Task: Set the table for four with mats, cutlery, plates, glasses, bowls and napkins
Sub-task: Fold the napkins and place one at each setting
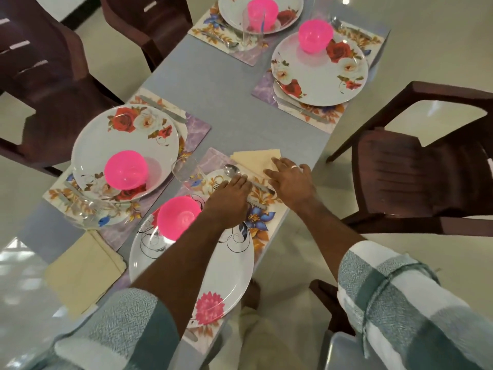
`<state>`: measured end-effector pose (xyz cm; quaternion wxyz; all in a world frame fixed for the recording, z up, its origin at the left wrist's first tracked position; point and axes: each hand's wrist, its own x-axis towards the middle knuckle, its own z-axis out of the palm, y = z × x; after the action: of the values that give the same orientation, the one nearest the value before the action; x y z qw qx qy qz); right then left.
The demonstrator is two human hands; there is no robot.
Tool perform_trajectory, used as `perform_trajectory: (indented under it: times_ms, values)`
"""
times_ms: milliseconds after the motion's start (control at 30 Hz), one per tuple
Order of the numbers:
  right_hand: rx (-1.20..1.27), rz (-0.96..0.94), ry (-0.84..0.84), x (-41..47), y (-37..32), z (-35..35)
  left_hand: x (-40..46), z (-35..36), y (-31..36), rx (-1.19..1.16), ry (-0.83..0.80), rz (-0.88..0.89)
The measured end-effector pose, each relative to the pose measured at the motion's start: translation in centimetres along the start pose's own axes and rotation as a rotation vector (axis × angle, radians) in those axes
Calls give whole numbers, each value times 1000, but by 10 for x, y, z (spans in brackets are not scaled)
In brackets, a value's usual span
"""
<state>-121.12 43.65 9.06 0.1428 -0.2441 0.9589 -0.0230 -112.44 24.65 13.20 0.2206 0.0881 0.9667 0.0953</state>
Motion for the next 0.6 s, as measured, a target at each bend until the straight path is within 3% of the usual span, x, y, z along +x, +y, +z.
perform_trajectory:
  times_ms: [400,600]
  values:
    - [-13,-1,-65,-3,-8,6,-17,-12,-7,-150,65,-13]
    - [-3,-5,7,-9,-15,-8,-30,-15,-7,-182,145,-50]
